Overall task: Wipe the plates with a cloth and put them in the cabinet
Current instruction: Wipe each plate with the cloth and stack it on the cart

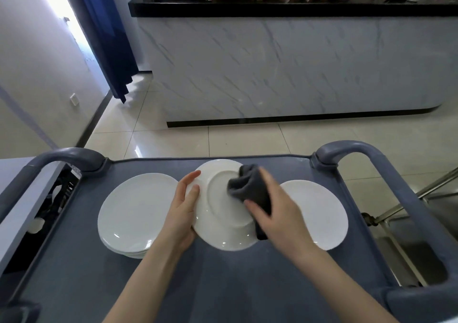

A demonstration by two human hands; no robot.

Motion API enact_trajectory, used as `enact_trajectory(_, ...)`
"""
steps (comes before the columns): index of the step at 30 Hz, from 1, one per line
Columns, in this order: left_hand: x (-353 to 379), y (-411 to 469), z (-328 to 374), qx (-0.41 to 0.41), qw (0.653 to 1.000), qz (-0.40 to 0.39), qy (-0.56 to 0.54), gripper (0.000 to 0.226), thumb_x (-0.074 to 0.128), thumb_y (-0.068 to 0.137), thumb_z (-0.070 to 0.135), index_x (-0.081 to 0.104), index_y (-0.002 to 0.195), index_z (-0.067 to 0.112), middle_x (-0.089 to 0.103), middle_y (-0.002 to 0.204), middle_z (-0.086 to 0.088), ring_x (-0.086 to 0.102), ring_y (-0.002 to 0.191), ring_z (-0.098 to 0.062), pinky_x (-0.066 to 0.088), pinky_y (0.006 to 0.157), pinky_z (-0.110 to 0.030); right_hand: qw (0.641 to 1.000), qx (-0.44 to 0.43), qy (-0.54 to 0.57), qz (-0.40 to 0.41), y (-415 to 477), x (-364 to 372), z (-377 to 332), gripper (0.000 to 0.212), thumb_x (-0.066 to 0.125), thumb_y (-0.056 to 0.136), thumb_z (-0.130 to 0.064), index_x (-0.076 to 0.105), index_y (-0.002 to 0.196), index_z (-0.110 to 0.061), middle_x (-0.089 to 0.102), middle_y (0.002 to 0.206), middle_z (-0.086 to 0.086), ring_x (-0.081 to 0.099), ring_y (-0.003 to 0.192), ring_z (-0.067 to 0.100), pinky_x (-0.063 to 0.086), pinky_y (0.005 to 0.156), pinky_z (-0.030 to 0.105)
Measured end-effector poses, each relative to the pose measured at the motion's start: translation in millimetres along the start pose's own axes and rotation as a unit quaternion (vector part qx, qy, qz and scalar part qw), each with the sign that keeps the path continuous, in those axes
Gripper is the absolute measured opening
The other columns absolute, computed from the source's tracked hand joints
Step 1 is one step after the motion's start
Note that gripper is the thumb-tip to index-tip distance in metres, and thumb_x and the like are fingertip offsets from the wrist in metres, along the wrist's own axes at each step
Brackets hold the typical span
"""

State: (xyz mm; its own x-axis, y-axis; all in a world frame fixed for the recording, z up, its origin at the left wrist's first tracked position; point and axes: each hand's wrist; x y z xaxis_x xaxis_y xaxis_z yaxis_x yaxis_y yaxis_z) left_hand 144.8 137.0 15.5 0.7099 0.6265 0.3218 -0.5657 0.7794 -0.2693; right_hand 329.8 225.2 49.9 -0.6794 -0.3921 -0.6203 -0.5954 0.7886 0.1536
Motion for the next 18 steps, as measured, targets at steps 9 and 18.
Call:
enact_trajectory(9,-3,0,7,0.015,0.998,-0.034,0.052,0.029,0.044,0.107,0.022,0.064,0.12,0.038,0.065,0.13,-0.011,0.066,0.109,-0.028,0.055,0.089,-0.044,0.985,-0.125,-0.115,-0.024,-11,45,-16,0.055,0.063,0.091,-0.023,0.049,0.143,-0.014,0.056,0.141,0.002,0.054,0.128,0.021,0.046,0.103,0.037)
enact_trajectory(18,-10,-3,11,0.019,1.0,-0.003,0.016,0.027,0.047,0.106,0.027,0.07,0.111,0.041,0.062,0.138,-0.003,0.062,0.12,-0.029,0.05,0.103,-0.053,0.983,-0.037,-0.178,-0.005,24,21,-7,0.053,0.054,0.097,-0.033,0.038,0.148,-0.032,0.053,0.142,-0.01,0.053,0.123,0.017,0.045,0.094,0.031)
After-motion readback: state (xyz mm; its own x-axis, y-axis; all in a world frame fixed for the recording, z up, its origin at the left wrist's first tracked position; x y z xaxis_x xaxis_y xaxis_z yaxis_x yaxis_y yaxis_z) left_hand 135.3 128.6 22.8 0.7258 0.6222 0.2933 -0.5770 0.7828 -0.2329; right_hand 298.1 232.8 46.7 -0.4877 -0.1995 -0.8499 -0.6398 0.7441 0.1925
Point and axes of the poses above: each hand's wrist, its own y-axis towards the middle knuckle, its own x-axis out of the palm, z = x × y
